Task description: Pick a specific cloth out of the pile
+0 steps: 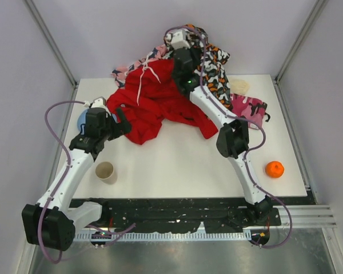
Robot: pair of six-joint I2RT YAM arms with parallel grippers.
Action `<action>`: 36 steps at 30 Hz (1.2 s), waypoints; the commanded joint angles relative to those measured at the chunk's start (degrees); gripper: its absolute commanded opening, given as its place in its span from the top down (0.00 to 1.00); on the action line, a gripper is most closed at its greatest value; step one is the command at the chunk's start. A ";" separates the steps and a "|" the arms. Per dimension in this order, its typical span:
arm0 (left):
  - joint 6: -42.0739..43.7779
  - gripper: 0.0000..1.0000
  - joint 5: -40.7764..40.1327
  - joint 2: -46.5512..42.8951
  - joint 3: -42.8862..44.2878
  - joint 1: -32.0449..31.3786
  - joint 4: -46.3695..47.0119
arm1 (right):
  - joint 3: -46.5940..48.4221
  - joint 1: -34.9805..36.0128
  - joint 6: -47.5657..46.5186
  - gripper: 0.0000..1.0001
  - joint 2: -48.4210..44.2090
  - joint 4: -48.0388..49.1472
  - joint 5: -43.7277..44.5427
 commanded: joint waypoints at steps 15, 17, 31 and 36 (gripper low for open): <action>3.21 0.00 2.84 7.37 7.62 -0.11 2.17 | -7.86 -11.39 23.11 0.95 -13.79 -8.28 -15.60; 2.86 0.00 -0.23 6.32 7.10 -0.11 1.64 | -9.35 -10.86 23.03 0.91 -14.57 -11.46 -21.20; -8.30 0.00 -22.47 -3.69 5.08 -0.11 -11.54 | -21.14 9.43 1.92 0.04 -29.60 -22.00 -24.36; -9.80 0.00 -26.43 -11.95 -0.54 -0.03 -12.16 | -21.93 12.51 17.22 0.04 -27.34 -30.19 -54.83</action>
